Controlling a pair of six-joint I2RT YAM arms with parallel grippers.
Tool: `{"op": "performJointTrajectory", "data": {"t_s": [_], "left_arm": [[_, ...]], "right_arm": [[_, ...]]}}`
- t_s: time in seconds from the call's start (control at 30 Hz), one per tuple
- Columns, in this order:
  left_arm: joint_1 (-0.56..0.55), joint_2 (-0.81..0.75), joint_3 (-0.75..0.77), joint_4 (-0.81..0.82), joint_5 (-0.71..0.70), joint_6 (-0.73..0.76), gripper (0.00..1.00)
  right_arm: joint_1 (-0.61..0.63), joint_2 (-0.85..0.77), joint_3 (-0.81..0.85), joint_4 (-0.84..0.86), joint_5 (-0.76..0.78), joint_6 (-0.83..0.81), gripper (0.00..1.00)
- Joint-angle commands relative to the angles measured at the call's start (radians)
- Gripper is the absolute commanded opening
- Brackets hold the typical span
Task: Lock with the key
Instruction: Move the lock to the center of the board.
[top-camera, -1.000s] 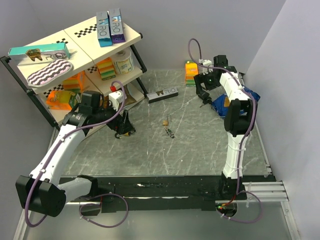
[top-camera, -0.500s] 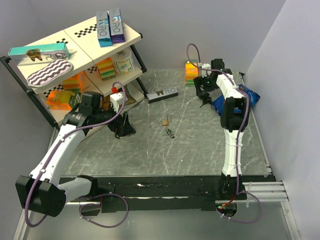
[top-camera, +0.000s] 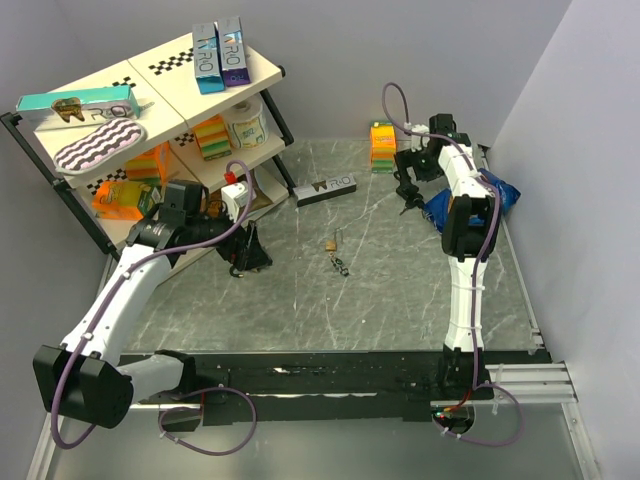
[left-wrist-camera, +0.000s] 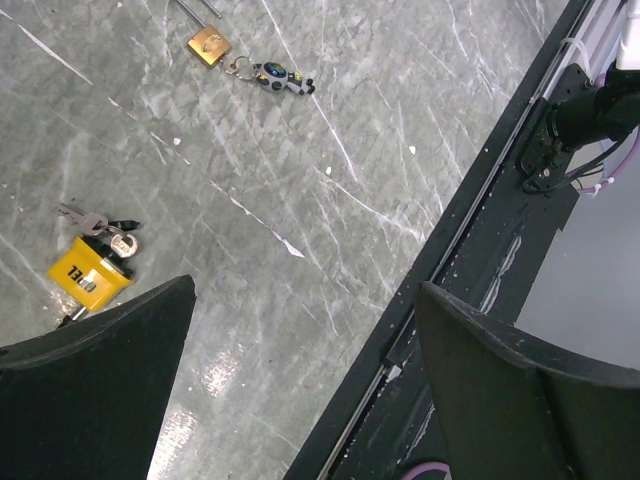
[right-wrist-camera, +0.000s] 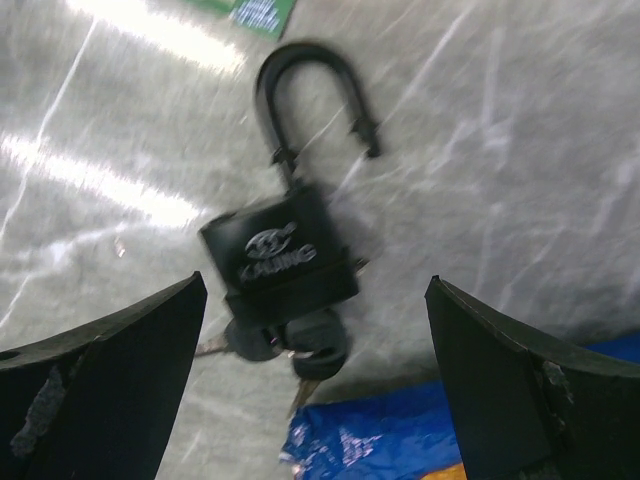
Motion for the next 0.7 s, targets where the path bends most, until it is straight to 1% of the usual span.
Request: {"op": "performJointTrajectory", "data": {"t_s": [0.0, 0.13, 0.23, 0.37, 0.4, 0.47, 0.5, 0.57, 0.6, 0.67], "left_arm": [[-0.002, -0.014, 0.037, -0.003, 0.035, 0.010, 0.96], [-0.001, -0.025, 0.054, -0.020, 0.029, 0.018, 0.96], [-0.001, -0.026, 0.057, -0.027, 0.023, 0.024, 0.96], [-0.001, -0.029, 0.054, -0.026, 0.020, 0.019, 0.96], [-0.001, -0.029, 0.054, -0.024, 0.022, 0.019, 0.96], [0.000, -0.029, 0.056, -0.024, 0.023, 0.018, 0.96], [0.000, -0.029, 0.057, -0.023, 0.023, 0.019, 0.96], [0.000, -0.028, 0.060, -0.020, 0.023, 0.018, 0.96], [0.000, -0.025, 0.062, -0.020, 0.025, 0.018, 0.96], [0.000, -0.025, 0.063, -0.020, 0.025, 0.016, 0.96]], "right_arm": [[-0.001, 0.033, 0.035, -0.115, -0.050, -0.017, 1.00], [0.001, 0.046, 0.027, -0.178, -0.121, -0.014, 0.99], [-0.001, 0.051, 0.012, -0.195, -0.144, 0.003, 0.99], [-0.001, 0.025, -0.034, -0.194, -0.174, 0.011, 0.92], [0.004, 0.008, -0.045, -0.189, -0.177, 0.014, 0.87], [0.008, -0.013, -0.095, -0.172, -0.167, 0.024, 0.82], [0.012, -0.036, -0.115, -0.148, -0.158, 0.032, 0.75], [0.019, -0.053, -0.161, -0.132, -0.139, 0.044, 0.68], [0.019, -0.064, -0.172, -0.128, -0.119, 0.051, 0.62], [0.019, -0.069, -0.190, -0.123, -0.104, 0.070, 0.57]]}}
